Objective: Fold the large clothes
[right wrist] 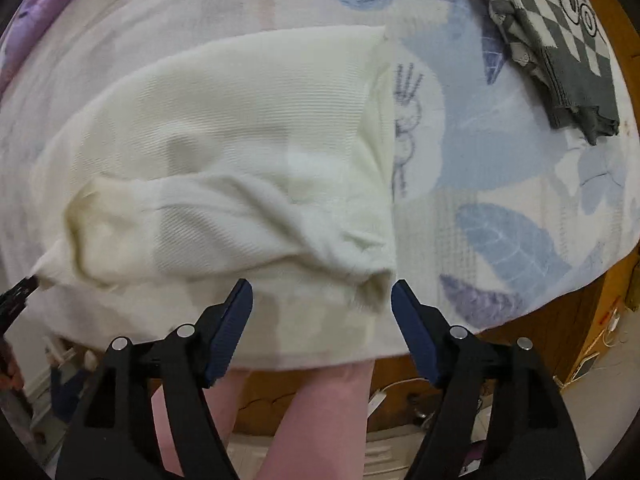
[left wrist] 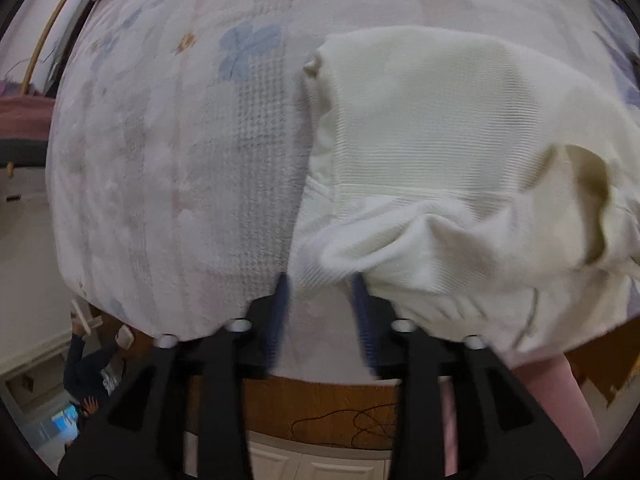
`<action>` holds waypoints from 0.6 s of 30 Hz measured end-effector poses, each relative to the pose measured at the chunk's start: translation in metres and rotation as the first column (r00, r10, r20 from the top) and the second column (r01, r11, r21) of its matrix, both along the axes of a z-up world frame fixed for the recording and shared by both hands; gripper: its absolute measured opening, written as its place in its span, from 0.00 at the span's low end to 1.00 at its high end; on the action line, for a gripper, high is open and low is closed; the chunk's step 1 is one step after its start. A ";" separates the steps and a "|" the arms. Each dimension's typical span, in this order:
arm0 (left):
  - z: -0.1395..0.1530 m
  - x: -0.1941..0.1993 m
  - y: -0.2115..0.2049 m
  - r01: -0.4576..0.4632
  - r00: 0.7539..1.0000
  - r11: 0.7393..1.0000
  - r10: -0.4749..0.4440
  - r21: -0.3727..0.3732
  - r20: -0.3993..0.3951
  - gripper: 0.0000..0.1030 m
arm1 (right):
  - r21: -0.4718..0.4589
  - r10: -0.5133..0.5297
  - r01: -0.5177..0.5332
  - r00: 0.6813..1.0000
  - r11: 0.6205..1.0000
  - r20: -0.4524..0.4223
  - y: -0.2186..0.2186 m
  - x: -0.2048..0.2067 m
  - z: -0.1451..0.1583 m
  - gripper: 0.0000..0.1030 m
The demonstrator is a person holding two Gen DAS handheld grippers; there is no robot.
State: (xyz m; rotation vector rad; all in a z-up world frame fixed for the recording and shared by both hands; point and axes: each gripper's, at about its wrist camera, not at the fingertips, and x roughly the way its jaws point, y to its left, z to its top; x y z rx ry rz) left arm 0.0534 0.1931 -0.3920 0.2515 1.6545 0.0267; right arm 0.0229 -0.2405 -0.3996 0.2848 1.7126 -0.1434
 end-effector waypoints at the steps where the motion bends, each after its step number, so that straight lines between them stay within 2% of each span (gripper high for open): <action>1: 0.007 0.000 -0.007 0.019 1.000 1.000 -0.018 -0.009 0.006 0.67 | 0.001 -0.007 0.007 1.000 1.000 0.006 0.002 0.000 0.010 0.74; 2: 0.016 -0.002 -0.014 0.049 0.998 0.999 -0.048 -0.022 0.031 0.67 | 0.014 -0.012 0.012 1.000 1.000 0.018 0.004 0.002 0.017 0.78; 5: 0.028 0.004 -0.027 0.095 0.994 0.991 -0.090 -0.090 0.058 0.67 | 0.074 -0.004 -0.002 0.997 0.997 0.082 0.013 0.023 0.031 0.78; 7: 0.027 0.015 -0.035 0.104 0.992 0.986 -0.095 -0.127 0.079 0.66 | 0.120 0.008 -0.022 0.993 0.993 0.118 0.025 0.044 0.030 0.78; 8: 0.020 0.025 -0.041 0.098 0.993 0.985 -0.087 -0.142 0.077 0.65 | 0.125 0.026 -0.041 0.992 0.991 0.120 0.033 0.060 0.019 0.76; 9: 0.012 0.032 -0.046 0.087 0.995 0.983 -0.077 -0.162 0.070 0.58 | 0.121 0.039 -0.052 0.994 0.991 0.107 0.034 0.069 0.011 0.68; 10: -0.002 0.042 -0.054 0.062 0.997 0.980 -0.052 -0.191 0.055 0.45 | 0.119 0.051 -0.060 0.995 0.991 0.082 0.041 0.082 -0.006 0.59; 11: -0.015 0.049 -0.061 0.034 0.999 0.979 -0.029 -0.199 0.031 0.39 | 0.126 0.048 -0.053 0.998 0.991 0.043 0.047 0.094 -0.025 0.39; 12: -0.033 0.056 -0.066 -0.005 1.000 0.976 0.003 -0.218 -0.009 0.35 | 0.143 0.043 -0.043 0.999 0.989 0.001 0.052 0.102 -0.043 0.27; 13: -0.053 0.062 -0.071 -0.047 0.998 0.966 0.032 -0.252 -0.063 0.29 | 0.166 0.035 -0.028 0.999 0.986 -0.039 0.056 0.109 -0.062 0.26; 15: -0.082 0.065 -0.086 -0.095 0.987 0.961 0.057 -0.260 -0.150 0.15 | 0.158 0.024 0.001 0.988 0.987 -0.155 0.067 0.115 -0.102 0.24; 16: -0.091 0.064 -0.094 -0.090 0.984 0.967 0.049 -0.238 -0.173 0.13 | 0.147 0.024 0.003 0.983 0.989 -0.182 0.070 0.114 -0.109 0.24; 18: -0.088 0.060 -0.105 -0.030 0.989 0.976 -0.002 -0.215 -0.149 0.11 | 0.148 0.049 -0.019 0.978 0.989 -0.201 0.075 0.106 -0.113 0.24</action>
